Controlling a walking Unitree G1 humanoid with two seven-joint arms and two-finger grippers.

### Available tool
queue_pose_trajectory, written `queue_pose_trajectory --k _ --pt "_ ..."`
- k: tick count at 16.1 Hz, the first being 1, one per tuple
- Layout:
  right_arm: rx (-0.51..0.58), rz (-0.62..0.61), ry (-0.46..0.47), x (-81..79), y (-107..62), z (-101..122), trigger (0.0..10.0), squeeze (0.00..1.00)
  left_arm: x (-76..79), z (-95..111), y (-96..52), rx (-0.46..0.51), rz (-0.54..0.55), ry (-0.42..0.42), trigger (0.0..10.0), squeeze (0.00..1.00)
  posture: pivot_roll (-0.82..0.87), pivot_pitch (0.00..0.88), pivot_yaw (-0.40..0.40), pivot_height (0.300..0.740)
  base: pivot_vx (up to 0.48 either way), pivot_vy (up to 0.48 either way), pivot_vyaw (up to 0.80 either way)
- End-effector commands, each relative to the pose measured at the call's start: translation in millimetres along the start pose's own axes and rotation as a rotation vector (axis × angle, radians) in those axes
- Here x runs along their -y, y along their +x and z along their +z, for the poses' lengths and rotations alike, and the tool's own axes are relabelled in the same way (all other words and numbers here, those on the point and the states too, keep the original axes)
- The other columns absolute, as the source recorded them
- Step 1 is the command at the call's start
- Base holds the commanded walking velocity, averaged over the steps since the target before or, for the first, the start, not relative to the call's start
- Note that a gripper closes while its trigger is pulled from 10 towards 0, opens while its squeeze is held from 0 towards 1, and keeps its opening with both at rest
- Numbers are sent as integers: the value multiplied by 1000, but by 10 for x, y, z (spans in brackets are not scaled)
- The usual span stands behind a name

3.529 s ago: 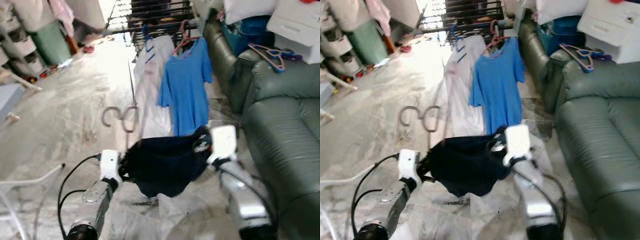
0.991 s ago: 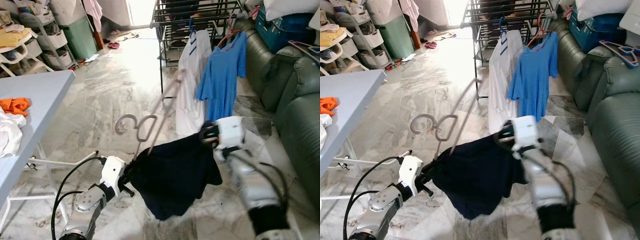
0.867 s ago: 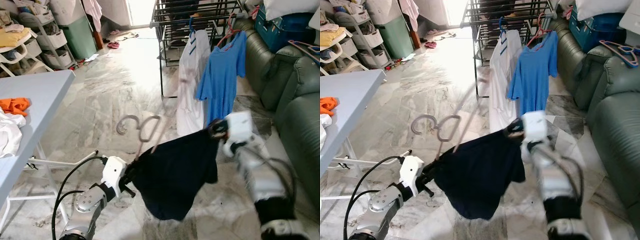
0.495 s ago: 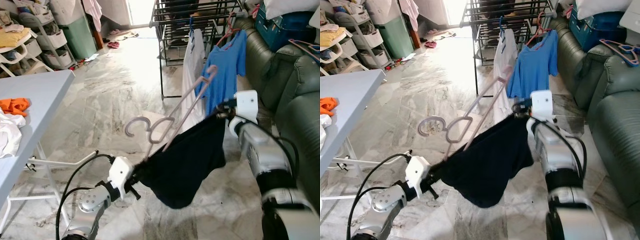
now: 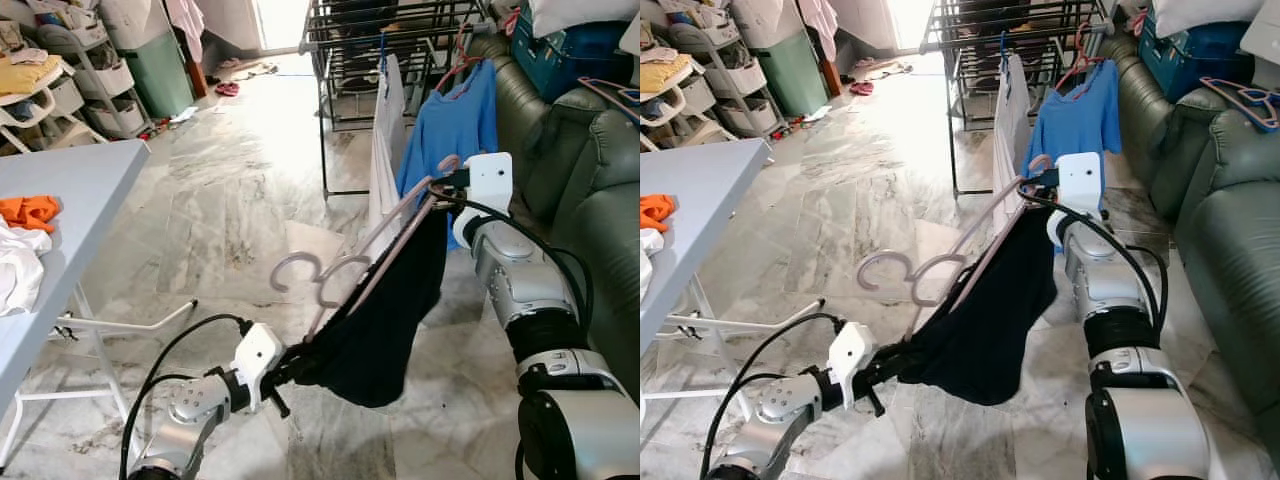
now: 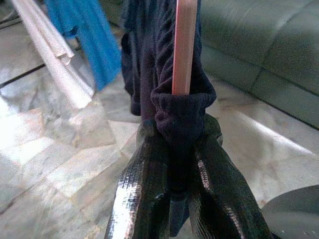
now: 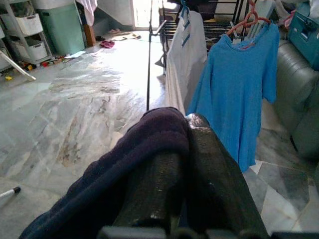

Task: Hang hanger

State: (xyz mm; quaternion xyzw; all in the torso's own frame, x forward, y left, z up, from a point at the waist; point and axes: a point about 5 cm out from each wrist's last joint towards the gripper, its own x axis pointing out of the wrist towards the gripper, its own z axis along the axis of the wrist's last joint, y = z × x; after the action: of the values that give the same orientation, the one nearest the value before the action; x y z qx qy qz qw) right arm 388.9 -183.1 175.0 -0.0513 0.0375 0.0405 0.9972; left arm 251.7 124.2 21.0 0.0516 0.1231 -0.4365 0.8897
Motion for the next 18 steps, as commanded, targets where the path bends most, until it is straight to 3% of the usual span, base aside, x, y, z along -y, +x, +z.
queue_pose_trajectory --k 1,4,8,13,18 --pt "157 -35 -24 82 17 378 10000 0 -57 -269 -179 -107 96 -107 10000 0 -213 0 131 740 0 0 0" --pt "149 -39 -27 114 -1 339 10000 0 -122 -246 -164 -85 157 -173 10000 0 -216 0 133 740 0 0 0" --pt "148 -55 -33 164 -1 338 10000 0 -67 -185 -165 -39 80 -176 10000 0 -218 0 134 740 0 0 0" --pt "169 -70 -13 227 22 454 10000 0 31 -257 -197 -104 -44 -149 10000 0 -224 0 137 740 0 0 0" --pt "250 21 -47 -3 15 749 10000 0 82 -390 -235 -215 -83 -158 10000 0 -228 0 140 740 0 0 0"
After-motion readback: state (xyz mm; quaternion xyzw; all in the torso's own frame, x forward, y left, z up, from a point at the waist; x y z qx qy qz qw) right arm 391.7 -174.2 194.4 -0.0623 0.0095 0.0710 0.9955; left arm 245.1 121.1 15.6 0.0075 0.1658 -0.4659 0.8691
